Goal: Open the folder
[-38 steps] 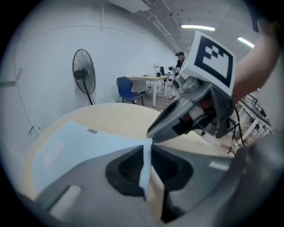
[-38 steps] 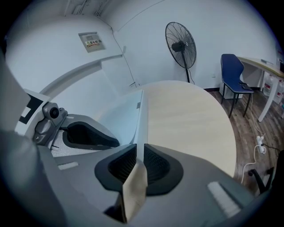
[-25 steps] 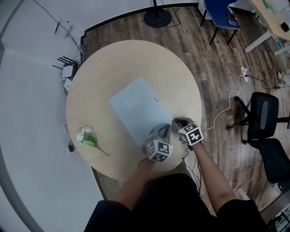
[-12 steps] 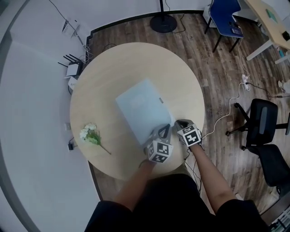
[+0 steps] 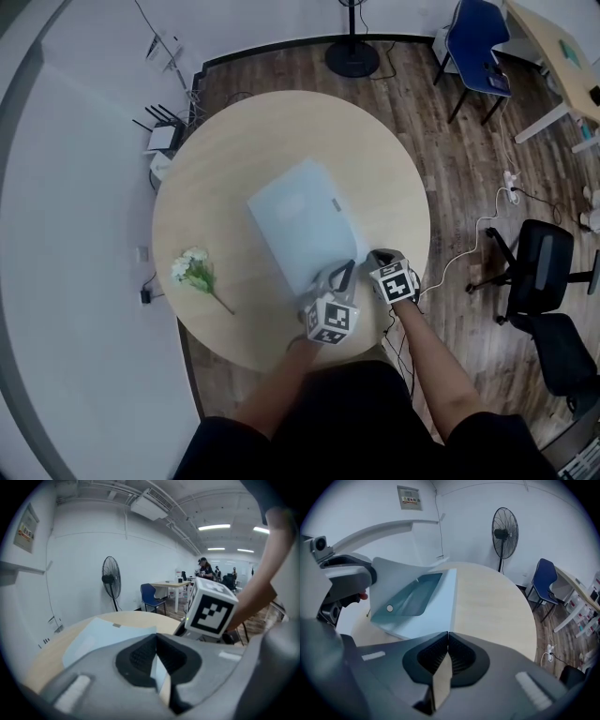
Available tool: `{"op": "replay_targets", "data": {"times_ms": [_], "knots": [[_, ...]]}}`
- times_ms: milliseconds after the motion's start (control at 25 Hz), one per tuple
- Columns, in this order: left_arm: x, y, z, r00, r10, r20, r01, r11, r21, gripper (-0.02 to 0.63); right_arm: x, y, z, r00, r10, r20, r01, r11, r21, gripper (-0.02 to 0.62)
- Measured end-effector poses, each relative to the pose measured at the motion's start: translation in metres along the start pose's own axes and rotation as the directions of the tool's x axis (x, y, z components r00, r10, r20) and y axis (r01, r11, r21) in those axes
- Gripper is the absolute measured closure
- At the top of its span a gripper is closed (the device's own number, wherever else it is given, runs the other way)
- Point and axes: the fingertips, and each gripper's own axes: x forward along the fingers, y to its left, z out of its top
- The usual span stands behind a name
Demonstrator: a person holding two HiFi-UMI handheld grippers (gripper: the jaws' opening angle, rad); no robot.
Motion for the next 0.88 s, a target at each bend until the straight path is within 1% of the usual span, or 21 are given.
{"op": "replay_targets", "data": {"times_ms": [120, 320, 520, 680, 800, 880], "knots": [[-0.026, 0.005, 0.005, 0.998, 0.038, 0.047, -0.037, 0.999, -0.018, 0.603, 0.000, 0.002, -0.003, 1.000, 0.000, -0.004, 0.000, 1.000, 0.006, 0.594], [-0.065, 0.017, 0.012, 0.991, 0.100, 0.090, -0.098, 0.995, -0.029, 0.603, -0.003, 0.002, 0.000, 1.000, -0.026, 0.009, 0.026, 1.000, 0.011, 0.594], [-0.112, 0.040, 0.014, 0.972, 0.189, 0.139, -0.175, 0.979, -0.102, 0.604, -0.006, 0.006, 0.001, 0.997, -0.064, 0.049, 0.062, 0.996, 0.058, 0.594], [-0.149, 0.049, 0.003, 0.960, 0.230, 0.161, -0.203, 0.964, -0.171, 0.604, -0.007, 0.011, 0.000, 0.993, -0.105, 0.054, 0.102, 0.993, 0.059, 0.594], [-0.171, 0.055, -0.006, 0.949, 0.267, 0.165, -0.228, 0.948, -0.224, 0.604, -0.008, 0.014, 0.003, 0.989, -0.140, 0.044, 0.137, 0.989, 0.057, 0.594], [-0.184, 0.058, -0.011, 0.942, 0.290, 0.170, -0.246, 0.938, -0.243, 0.604, -0.010, 0.020, 0.005, 0.987, -0.149, 0.054, 0.147, 0.988, 0.052, 0.592]]}}
